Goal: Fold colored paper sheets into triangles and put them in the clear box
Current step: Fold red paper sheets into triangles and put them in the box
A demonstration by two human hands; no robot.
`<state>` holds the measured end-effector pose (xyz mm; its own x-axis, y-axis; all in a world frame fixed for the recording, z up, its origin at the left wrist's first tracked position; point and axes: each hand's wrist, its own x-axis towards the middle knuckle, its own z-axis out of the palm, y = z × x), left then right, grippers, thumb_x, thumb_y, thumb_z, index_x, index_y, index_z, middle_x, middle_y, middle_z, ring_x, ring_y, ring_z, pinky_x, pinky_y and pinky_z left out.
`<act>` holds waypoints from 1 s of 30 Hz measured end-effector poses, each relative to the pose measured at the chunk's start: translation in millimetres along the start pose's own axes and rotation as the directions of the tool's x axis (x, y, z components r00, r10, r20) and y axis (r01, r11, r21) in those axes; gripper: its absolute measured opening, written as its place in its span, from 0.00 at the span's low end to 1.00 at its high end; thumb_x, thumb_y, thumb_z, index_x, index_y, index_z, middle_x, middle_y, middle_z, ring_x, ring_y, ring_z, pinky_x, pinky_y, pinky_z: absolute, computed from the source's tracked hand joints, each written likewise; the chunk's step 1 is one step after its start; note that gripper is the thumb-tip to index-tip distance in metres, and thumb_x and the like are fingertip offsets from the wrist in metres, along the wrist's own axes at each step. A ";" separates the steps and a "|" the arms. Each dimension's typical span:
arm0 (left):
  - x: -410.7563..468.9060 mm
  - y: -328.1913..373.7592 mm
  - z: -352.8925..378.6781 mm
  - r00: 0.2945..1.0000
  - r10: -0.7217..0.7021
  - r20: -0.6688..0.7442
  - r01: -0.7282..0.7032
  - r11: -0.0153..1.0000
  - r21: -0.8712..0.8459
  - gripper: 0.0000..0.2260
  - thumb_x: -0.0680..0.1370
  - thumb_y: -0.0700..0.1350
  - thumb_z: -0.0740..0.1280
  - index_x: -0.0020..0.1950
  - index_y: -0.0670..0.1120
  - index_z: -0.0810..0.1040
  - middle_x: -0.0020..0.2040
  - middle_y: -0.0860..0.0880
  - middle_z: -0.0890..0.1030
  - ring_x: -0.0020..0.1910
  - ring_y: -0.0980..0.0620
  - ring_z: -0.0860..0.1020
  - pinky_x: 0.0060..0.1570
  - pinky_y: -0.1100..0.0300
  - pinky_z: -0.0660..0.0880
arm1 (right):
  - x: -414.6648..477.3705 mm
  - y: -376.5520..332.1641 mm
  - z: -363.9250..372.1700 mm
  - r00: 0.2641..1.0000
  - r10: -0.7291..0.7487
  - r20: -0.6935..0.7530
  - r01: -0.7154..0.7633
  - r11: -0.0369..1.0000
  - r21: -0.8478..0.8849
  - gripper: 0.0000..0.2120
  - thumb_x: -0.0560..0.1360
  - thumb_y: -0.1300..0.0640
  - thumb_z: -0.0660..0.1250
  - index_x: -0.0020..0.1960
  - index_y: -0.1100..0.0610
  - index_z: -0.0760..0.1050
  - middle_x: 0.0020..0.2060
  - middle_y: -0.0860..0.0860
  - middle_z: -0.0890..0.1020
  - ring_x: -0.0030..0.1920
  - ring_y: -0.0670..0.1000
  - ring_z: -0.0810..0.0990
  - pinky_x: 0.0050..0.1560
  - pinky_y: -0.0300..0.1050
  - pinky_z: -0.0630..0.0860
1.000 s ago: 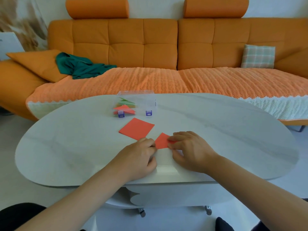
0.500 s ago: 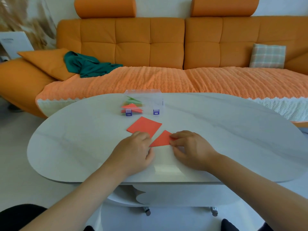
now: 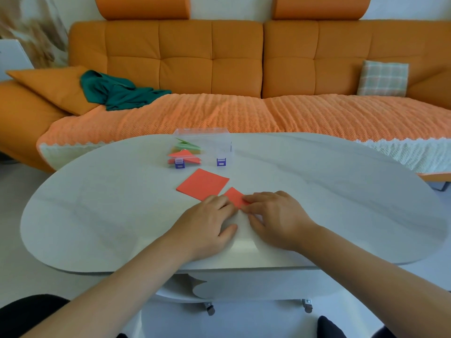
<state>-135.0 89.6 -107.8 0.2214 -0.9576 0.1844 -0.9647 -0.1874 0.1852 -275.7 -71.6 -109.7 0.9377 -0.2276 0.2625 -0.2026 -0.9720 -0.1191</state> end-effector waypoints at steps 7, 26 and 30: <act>4.5 1.9 -4.1 1.000 0.012 0.028 -0.013 1.000 0.026 0.21 0.81 0.56 0.59 0.75 0.58 0.69 0.60 0.55 0.69 0.61 0.54 0.67 0.58 0.56 0.72 | -9.6 8.4 -5.6 0.987 0.157 -0.021 -0.157 0.987 0.016 0.16 0.75 0.49 0.59 0.55 0.44 0.84 0.63 0.43 0.81 0.62 0.50 0.79 0.50 0.45 0.70; 28.5 -20.8 4.8 0.990 0.016 -0.140 -0.060 0.947 -0.315 0.11 0.77 0.46 0.73 0.59 0.51 0.84 0.53 0.57 0.78 0.53 0.60 0.75 0.54 0.67 0.70 | 1.1 16.9 -16.1 0.993 0.094 0.075 -0.104 0.984 0.147 0.22 0.78 0.45 0.66 0.70 0.48 0.72 0.64 0.44 0.77 0.62 0.48 0.74 0.64 0.44 0.70; 35.8 -28.1 1.8 0.978 0.135 -0.160 -0.168 0.963 -0.213 0.10 0.78 0.45 0.71 0.59 0.51 0.84 0.51 0.56 0.83 0.50 0.55 0.77 0.52 0.61 0.73 | 15.8 19.9 -13.9 0.994 0.068 0.086 -0.083 0.979 0.186 0.22 0.76 0.45 0.69 0.69 0.47 0.74 0.60 0.45 0.79 0.60 0.48 0.74 0.62 0.43 0.70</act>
<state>-100.2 60.2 -108.1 0.1093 -0.9265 0.3601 -0.9353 0.0267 0.3527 -268.9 -95.3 -94.6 0.9426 -0.2871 0.1708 -0.2235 -0.9219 -0.3164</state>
